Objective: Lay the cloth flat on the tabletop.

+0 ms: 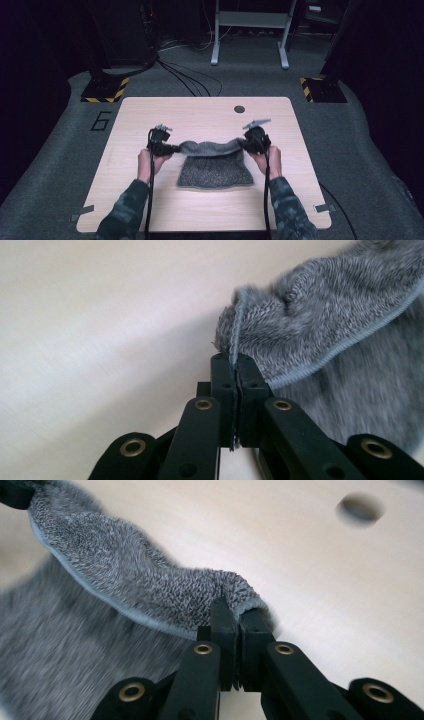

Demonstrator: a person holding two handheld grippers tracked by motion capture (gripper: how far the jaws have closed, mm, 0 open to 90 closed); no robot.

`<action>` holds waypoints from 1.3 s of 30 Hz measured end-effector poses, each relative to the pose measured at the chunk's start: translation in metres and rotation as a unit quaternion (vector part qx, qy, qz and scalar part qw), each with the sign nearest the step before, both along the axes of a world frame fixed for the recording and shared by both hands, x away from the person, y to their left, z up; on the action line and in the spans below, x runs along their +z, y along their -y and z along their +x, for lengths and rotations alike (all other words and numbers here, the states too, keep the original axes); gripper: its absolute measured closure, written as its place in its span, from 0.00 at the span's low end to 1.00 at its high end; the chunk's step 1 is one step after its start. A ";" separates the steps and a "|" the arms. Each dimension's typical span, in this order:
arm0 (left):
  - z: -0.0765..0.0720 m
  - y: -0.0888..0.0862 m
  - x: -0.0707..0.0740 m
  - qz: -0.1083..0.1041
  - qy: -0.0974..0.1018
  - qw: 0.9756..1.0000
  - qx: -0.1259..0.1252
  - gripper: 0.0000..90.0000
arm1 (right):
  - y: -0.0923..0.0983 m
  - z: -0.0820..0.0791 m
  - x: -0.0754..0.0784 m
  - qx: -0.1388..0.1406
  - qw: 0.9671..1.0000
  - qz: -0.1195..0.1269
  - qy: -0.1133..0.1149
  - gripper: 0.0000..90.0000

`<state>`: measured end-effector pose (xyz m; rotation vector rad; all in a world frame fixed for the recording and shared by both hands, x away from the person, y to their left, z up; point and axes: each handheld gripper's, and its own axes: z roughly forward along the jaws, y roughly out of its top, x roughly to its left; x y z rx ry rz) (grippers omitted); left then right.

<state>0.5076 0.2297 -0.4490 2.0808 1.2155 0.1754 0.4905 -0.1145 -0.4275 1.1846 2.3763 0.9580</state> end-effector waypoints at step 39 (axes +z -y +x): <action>-0.124 -0.020 -0.048 -0.065 -0.015 0.998 -0.010 0.59 | 0.043 -0.096 -0.062 -0.006 0.996 0.047 -0.073 0.67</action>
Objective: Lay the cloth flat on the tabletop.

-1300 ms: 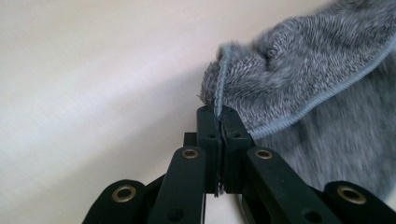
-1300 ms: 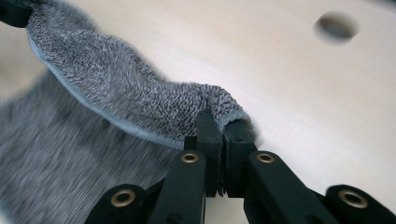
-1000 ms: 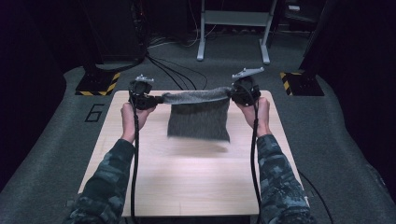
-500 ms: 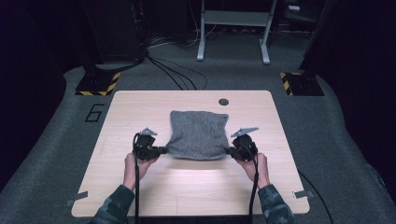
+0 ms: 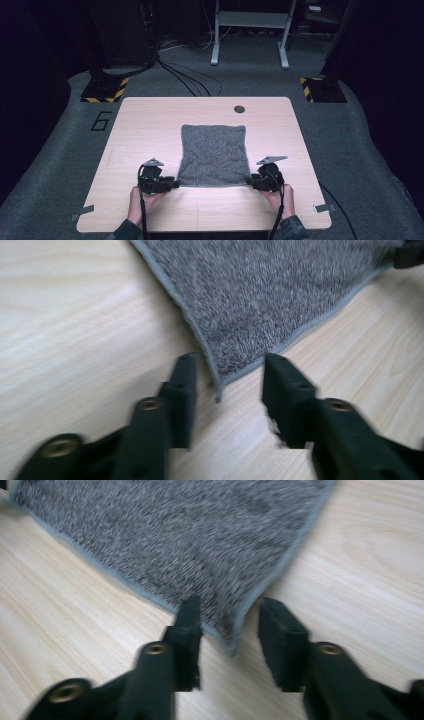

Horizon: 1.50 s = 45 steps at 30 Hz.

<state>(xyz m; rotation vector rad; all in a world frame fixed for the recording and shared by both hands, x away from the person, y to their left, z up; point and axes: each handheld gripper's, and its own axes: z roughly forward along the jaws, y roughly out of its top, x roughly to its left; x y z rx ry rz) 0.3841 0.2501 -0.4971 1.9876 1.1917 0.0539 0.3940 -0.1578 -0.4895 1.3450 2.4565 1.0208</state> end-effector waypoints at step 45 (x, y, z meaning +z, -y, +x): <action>0.021 0.066 -0.021 0.130 0.086 0.986 -0.059 0.16 | -0.055 0.040 -0.025 0.044 0.995 -0.087 0.033 0.10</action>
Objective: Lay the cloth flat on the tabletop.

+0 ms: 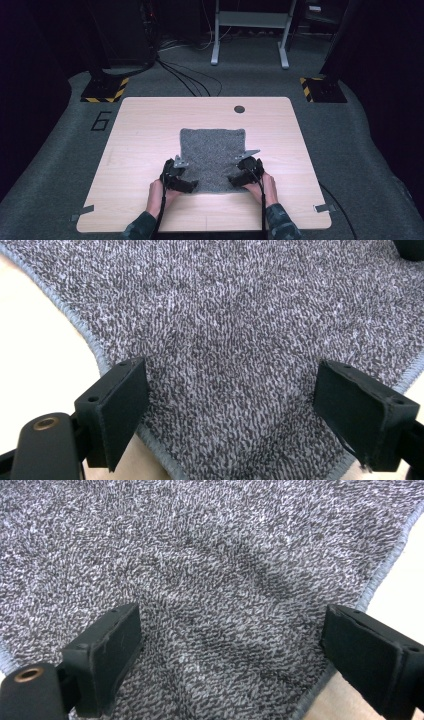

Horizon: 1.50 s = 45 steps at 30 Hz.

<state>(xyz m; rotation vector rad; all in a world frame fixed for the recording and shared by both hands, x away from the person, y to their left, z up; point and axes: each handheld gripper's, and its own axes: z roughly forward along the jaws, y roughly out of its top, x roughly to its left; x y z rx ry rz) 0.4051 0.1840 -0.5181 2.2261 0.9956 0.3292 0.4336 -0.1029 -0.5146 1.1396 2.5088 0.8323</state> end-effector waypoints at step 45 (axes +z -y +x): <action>0.101 -0.045 0.029 -0.051 -0.015 0.995 0.084 0.17 | -0.076 -0.053 0.033 0.086 0.995 0.058 0.013 0.13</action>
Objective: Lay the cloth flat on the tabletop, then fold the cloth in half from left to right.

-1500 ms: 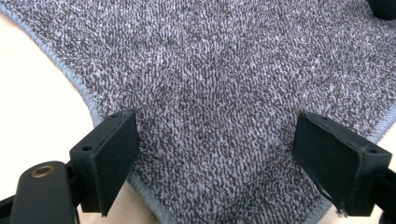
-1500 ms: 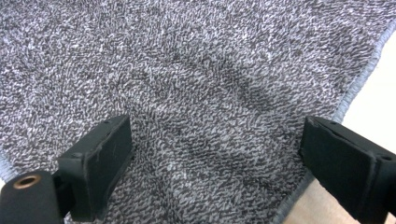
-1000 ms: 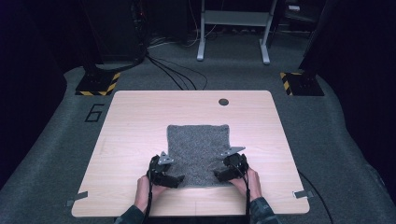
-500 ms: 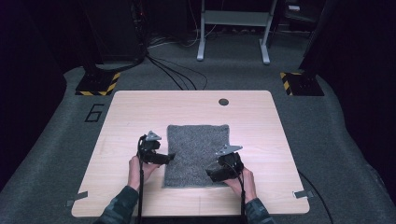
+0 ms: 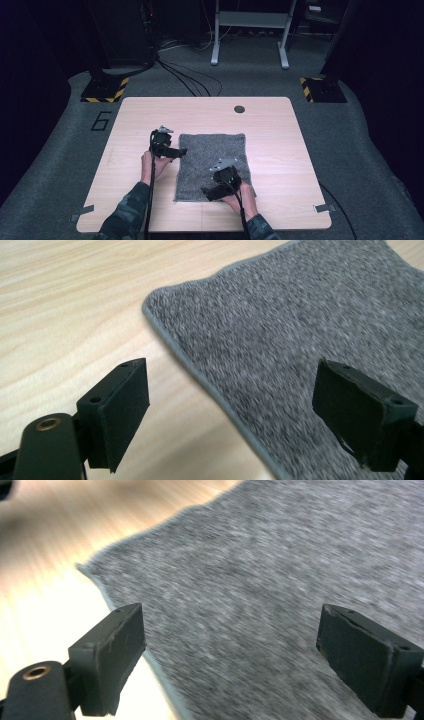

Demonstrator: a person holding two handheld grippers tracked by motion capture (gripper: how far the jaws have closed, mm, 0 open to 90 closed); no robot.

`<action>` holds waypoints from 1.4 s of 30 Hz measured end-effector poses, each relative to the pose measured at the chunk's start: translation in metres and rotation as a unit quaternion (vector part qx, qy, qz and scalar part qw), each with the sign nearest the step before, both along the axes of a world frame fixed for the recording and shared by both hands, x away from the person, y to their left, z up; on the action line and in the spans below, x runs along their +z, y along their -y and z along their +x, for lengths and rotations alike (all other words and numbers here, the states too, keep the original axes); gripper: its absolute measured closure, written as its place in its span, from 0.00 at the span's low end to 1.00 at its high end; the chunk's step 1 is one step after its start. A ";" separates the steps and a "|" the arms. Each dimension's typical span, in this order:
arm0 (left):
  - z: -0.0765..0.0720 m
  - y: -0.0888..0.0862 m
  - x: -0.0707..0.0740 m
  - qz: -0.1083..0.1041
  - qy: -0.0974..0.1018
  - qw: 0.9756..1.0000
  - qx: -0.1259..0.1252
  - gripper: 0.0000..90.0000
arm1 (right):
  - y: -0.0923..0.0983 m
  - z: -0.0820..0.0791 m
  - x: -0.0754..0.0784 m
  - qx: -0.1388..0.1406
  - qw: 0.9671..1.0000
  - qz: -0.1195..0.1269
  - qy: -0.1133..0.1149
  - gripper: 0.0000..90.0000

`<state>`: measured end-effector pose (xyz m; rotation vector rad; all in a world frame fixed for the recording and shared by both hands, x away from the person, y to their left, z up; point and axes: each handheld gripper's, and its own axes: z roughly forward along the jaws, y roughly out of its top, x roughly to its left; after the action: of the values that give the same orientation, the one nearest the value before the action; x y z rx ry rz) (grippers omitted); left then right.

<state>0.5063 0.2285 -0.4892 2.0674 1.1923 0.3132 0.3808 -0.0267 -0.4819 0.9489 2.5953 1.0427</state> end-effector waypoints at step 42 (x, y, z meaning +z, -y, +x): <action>0.052 0.020 -0.020 0.051 0.007 0.999 -0.007 0.87 | -0.106 -0.023 -0.030 0.094 0.995 -0.032 0.017 0.97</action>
<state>0.5580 0.2087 -0.5096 2.1557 1.1752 0.3896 0.3577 0.0797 -0.5122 0.6767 2.7138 1.0010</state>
